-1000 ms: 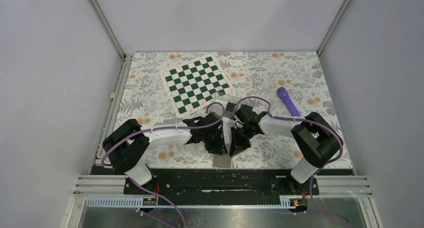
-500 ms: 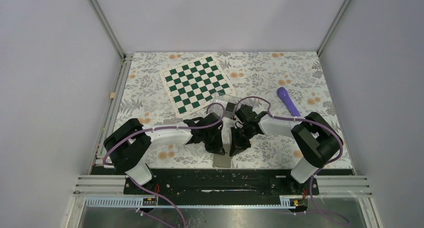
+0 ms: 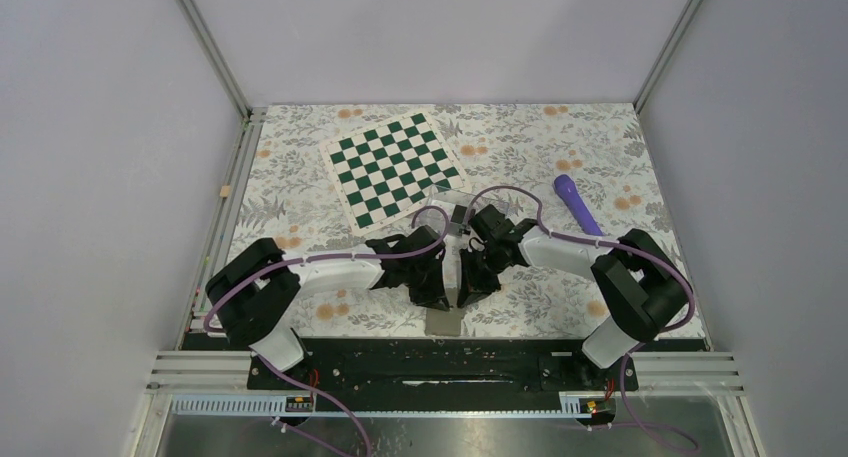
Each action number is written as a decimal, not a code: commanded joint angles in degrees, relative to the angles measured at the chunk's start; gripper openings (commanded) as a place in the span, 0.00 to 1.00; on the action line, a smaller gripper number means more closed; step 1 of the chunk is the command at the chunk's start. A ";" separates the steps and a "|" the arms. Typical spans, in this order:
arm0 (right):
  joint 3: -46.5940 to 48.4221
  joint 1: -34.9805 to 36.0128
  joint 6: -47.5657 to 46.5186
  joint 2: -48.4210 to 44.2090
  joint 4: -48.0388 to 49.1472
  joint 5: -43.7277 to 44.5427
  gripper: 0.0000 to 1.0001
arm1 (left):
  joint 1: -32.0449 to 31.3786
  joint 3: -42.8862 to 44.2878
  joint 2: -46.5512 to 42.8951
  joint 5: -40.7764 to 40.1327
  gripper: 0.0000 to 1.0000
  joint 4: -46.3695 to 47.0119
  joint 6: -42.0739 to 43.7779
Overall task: Put the credit cards into the card holder
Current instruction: Close the card holder at the center of the board, then reset both arms
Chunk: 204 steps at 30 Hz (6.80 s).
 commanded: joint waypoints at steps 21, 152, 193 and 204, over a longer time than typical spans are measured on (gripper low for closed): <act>7.00 2.31 -0.80 6.02 -2.90 4.21 0.00 | -0.82 0.95 -3.10 -1.10 0.00 -3.90 1.07; 1.22 -17.49 -4.30 -30.77 -10.65 21.08 1.00 | 48.27 -27.48 -46.22 16.99 0.99 26.33 -0.34; -31.57 -37.96 -28.83 -15.00 77.91 43.36 0.99 | 56.54 -40.18 -18.09 -7.92 0.99 86.03 54.77; -31.80 -37.96 -28.84 -14.66 78.84 43.15 0.99 | 55.25 -33.36 -14.58 -9.46 0.99 75.79 56.15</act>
